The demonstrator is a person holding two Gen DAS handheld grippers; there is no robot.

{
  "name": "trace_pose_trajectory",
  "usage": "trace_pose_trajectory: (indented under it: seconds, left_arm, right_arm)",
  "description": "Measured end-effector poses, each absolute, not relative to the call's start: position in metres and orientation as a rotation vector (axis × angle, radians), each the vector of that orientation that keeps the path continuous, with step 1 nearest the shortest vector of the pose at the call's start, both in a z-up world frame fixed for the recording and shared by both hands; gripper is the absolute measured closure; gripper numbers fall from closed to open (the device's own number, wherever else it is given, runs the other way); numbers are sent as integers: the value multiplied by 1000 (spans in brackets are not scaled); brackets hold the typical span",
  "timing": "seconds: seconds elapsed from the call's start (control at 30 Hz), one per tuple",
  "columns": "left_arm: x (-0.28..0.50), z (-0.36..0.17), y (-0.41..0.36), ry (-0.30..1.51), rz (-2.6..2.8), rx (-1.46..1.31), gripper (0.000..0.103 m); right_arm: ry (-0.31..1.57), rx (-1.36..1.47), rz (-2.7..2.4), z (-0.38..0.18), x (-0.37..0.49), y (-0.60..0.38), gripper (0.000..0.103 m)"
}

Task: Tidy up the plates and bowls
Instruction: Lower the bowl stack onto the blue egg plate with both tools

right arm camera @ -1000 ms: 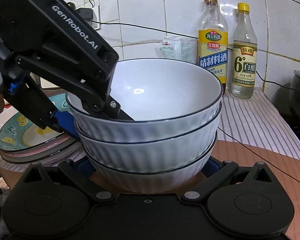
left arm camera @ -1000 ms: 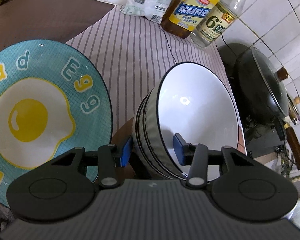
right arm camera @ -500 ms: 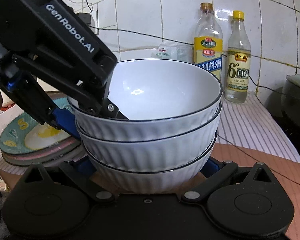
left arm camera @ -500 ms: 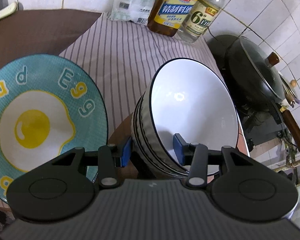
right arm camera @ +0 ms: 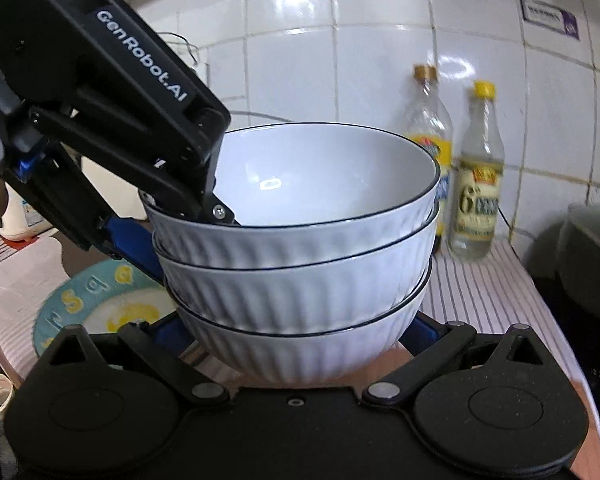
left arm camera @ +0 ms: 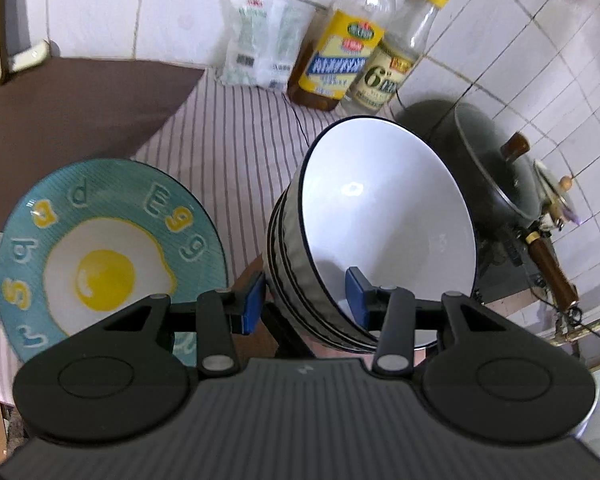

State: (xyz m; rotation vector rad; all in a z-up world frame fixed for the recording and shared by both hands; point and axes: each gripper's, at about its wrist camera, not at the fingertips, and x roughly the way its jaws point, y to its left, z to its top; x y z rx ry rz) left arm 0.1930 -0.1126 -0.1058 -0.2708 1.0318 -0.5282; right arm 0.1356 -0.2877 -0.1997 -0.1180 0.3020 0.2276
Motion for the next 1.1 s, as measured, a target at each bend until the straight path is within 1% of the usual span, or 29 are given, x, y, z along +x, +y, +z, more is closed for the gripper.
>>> trace_pose_trajectory:
  seconds: [0.27,0.47,0.77,1.1]
  left_arm:
    - [185,-74,-66,984,-484,-274,62]
    - [184,-65,-26,982,-430,-265,62]
    - [182,-82,6,998,-350,-257,62]
    - [203,-119,17,1051,-351,-226,62]
  right_arm:
    - [259,-150,307,-174,136,-252,0]
    - [267,-149,374,-170,143,-217,0]
    - [316,-138,439,-182,167,-178,0]
    - [379,-128,441,-216,181,-154,0]
